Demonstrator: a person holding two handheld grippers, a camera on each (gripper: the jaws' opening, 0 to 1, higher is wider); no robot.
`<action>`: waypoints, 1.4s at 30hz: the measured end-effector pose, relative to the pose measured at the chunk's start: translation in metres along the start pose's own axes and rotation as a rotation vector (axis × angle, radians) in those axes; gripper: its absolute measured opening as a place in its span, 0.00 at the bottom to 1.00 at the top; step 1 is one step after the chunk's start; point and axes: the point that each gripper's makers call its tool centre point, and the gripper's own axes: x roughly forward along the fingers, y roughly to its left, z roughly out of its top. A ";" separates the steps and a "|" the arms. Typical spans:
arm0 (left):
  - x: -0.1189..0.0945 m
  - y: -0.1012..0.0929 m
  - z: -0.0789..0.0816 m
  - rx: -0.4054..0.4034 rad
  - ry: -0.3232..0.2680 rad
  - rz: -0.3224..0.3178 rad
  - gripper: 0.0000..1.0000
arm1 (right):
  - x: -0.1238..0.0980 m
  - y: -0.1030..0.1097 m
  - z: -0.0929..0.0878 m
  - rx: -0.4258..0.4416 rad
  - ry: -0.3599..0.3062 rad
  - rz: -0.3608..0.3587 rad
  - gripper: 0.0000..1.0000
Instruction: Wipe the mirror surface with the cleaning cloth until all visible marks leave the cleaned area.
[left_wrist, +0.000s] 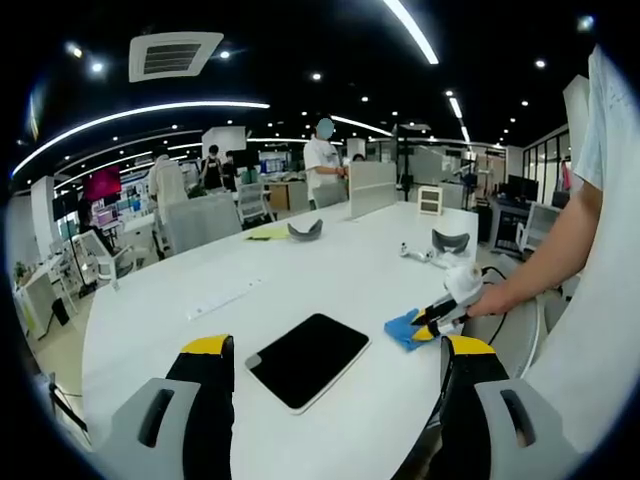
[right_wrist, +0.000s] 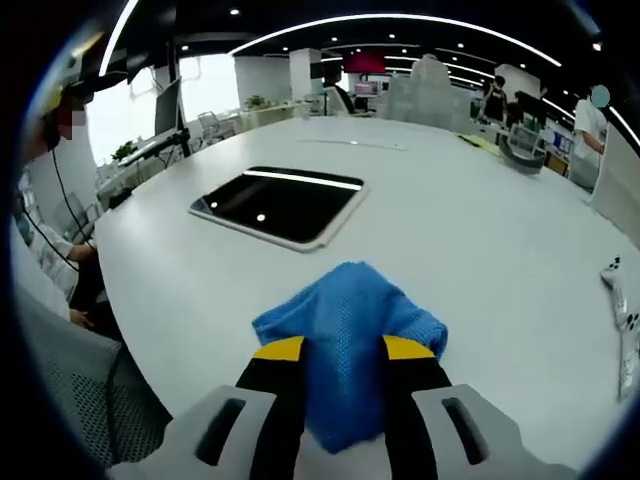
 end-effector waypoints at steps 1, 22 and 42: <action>0.000 0.000 0.000 -0.003 -0.003 -0.001 0.85 | 0.000 0.000 0.000 -0.002 0.001 0.000 0.25; -0.014 0.001 -0.011 -0.017 -0.003 0.014 0.86 | -0.023 0.038 0.076 0.012 -0.117 0.121 0.33; -0.018 0.005 -0.027 -0.077 0.020 0.045 0.95 | -0.092 0.119 0.174 -0.071 -0.272 0.258 1.00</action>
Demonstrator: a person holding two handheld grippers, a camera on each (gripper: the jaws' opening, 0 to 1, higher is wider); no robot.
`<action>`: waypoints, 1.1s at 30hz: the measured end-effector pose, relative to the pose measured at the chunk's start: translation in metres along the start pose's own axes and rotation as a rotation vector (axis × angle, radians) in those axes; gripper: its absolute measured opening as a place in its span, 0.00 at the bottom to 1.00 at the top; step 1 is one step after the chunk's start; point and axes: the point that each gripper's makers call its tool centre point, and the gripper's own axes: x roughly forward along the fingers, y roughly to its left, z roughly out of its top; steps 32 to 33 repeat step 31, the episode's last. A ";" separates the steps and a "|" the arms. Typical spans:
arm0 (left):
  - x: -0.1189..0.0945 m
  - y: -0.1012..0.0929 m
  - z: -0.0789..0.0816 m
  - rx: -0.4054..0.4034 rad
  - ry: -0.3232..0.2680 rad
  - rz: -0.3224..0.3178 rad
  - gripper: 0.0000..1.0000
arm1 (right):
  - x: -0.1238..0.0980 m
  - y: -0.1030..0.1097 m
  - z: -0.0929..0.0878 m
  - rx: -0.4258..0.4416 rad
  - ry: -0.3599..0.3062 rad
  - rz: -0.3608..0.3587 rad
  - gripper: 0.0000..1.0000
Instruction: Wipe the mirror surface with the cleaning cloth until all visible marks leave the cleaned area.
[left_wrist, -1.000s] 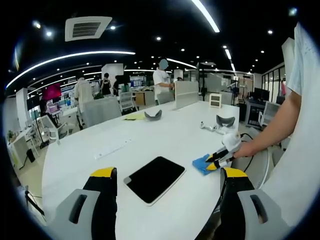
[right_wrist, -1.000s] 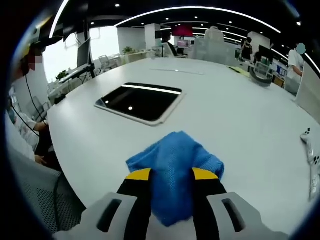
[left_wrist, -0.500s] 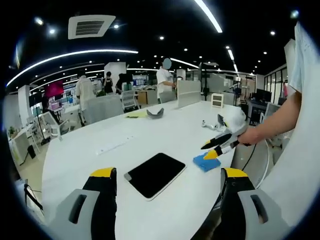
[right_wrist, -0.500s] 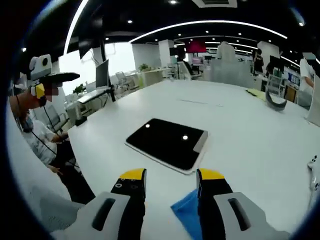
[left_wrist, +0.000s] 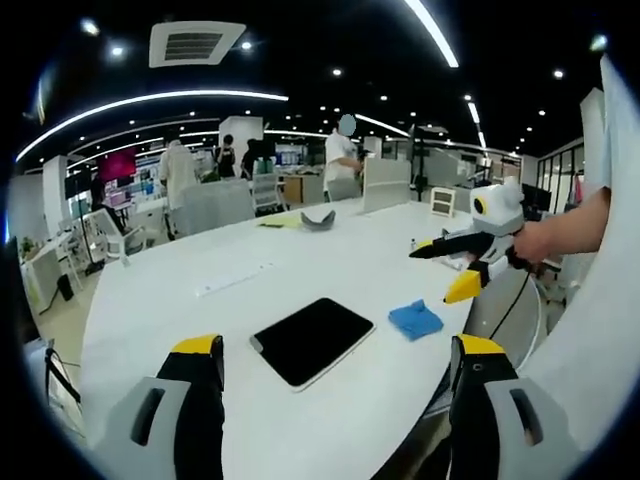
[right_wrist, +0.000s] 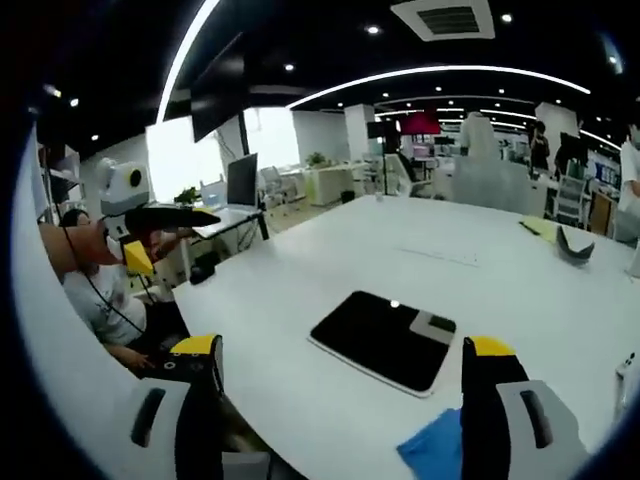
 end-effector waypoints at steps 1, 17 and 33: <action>0.000 0.000 -0.001 -0.006 0.003 -0.002 0.95 | 0.000 0.001 0.001 -0.008 0.004 0.001 1.00; 0.009 0.011 -0.010 -0.065 0.025 -0.114 0.99 | 0.001 0.009 -0.009 0.114 0.102 -0.036 1.00; 0.025 -0.015 0.021 -0.084 -0.014 -0.078 0.98 | -0.017 0.016 0.009 0.191 -0.030 0.086 1.00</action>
